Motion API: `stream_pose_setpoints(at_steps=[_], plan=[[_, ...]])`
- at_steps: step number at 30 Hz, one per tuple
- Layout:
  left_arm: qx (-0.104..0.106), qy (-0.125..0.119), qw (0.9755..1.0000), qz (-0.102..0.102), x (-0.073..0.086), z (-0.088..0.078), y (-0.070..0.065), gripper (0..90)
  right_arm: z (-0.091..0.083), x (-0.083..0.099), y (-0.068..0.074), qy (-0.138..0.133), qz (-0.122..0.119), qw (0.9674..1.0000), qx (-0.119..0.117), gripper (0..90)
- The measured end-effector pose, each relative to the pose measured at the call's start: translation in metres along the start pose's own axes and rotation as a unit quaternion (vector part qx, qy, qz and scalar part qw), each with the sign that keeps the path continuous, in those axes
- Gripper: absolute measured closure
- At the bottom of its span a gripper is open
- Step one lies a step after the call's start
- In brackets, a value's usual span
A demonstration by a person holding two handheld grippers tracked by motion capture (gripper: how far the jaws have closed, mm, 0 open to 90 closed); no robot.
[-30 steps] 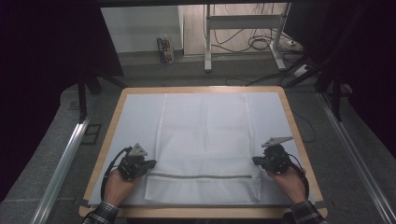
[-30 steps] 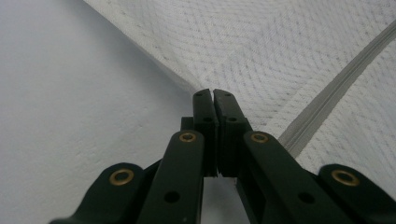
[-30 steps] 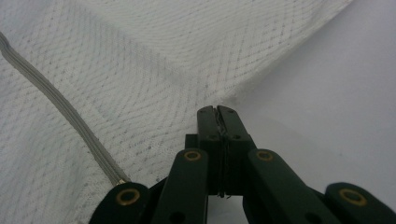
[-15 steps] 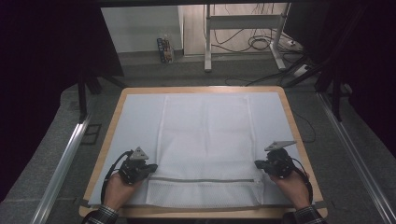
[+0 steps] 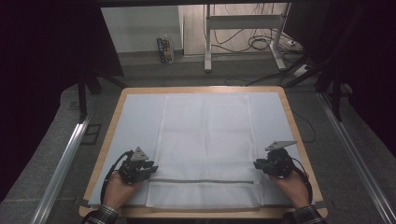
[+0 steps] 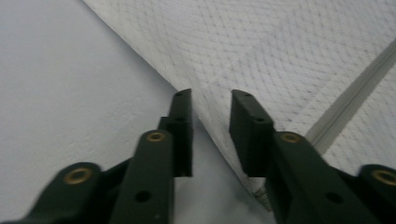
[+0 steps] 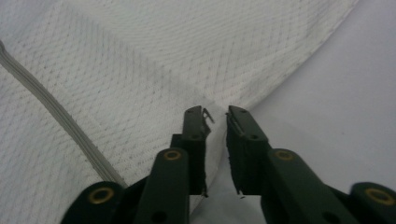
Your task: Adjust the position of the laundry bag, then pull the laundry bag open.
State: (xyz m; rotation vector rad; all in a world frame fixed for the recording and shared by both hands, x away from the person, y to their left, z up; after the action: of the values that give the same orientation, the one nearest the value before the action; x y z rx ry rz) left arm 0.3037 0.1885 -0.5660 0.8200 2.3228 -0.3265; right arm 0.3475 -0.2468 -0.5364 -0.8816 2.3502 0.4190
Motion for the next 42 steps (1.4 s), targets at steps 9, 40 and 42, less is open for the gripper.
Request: stream_pose_setpoints(at_steps=[9,40,42], plan=[[-0.005,-0.007,0.9999,-0.010,0.001,0.002,0.005,29.6,0.000,-0.002,-0.005,-0.019,-0.004,0.9997,0.016,43.2],[0.000,-0.024,0.9996,0.010,-0.006,0.002,-0.003,13.6,-0.002,0.002,-0.005,-0.033,-0.008,0.9994,0.010,28.2],[0.002,-0.027,0.9995,0.013,-0.008,0.003,-0.005,14.5,-0.006,0.004,-0.003,-0.036,-0.012,0.9993,0.008,29.4]])
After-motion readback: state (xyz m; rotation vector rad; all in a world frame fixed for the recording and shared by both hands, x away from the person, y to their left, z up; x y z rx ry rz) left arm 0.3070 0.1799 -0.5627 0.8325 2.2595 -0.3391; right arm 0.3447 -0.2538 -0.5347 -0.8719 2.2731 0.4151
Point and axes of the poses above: each handheld gripper's, and its own axes: z roughly forward along the jaws, x roughly out of its underside, y roughly to its left, the point moved 5 cm from there along z, roughly forward along the jaws
